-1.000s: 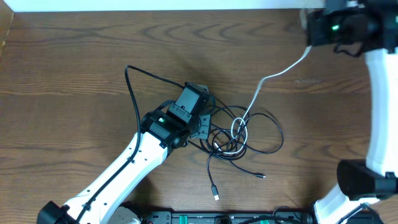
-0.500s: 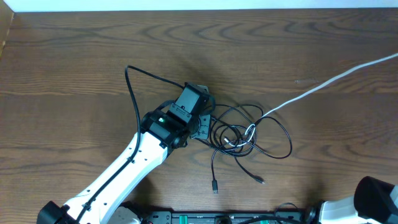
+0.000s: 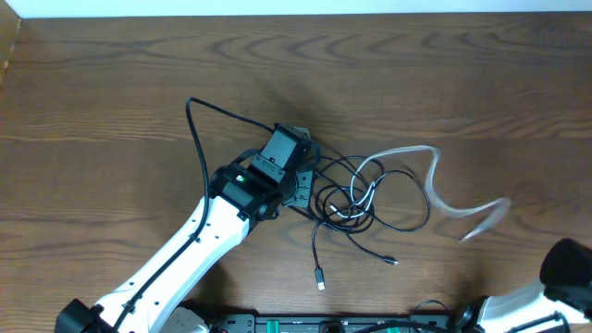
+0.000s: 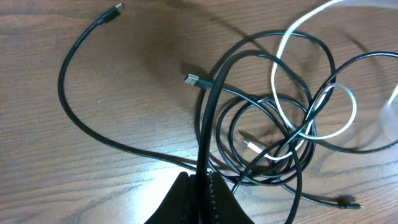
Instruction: Untangle cables
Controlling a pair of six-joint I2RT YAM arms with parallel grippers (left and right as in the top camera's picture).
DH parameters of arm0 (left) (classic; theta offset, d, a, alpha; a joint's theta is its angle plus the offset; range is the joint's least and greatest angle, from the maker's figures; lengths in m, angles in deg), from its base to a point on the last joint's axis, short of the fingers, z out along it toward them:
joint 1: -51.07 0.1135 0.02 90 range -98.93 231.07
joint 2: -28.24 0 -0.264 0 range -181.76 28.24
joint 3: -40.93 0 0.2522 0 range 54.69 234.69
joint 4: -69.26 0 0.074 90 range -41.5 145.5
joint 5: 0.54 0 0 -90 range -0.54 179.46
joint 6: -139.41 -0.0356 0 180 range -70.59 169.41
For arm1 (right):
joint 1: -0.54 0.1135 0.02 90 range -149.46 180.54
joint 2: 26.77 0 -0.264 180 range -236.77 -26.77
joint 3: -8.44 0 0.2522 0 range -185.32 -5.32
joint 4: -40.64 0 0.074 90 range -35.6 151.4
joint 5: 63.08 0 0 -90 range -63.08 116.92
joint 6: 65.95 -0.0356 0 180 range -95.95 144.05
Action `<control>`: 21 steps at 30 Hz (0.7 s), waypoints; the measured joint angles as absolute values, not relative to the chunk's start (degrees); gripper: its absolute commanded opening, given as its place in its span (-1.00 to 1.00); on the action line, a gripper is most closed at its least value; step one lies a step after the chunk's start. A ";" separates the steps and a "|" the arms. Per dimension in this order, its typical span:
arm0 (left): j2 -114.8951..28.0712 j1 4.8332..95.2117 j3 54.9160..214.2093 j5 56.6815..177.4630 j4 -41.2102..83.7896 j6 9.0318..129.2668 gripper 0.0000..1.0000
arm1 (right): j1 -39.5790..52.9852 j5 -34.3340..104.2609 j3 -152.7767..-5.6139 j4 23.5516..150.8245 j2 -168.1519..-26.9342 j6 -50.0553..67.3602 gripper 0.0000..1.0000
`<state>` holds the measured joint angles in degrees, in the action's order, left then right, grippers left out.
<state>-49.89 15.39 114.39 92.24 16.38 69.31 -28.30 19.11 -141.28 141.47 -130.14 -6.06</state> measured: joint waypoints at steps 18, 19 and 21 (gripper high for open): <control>-49.89 15.39 114.39 92.11 15.79 69.31 -0.85 | -10.97 48.18 -133.67 150.58 -136.26 20.11 0.18; -49.89 15.39 114.39 92.09 15.84 69.31 -0.85 | -9.46 46.41 -132.12 150.76 -136.24 19.73 0.16; -49.89 15.39 114.39 92.09 15.84 69.31 -0.85 | -6.23 41.95 -128.12 151.33 -136.24 18.47 0.13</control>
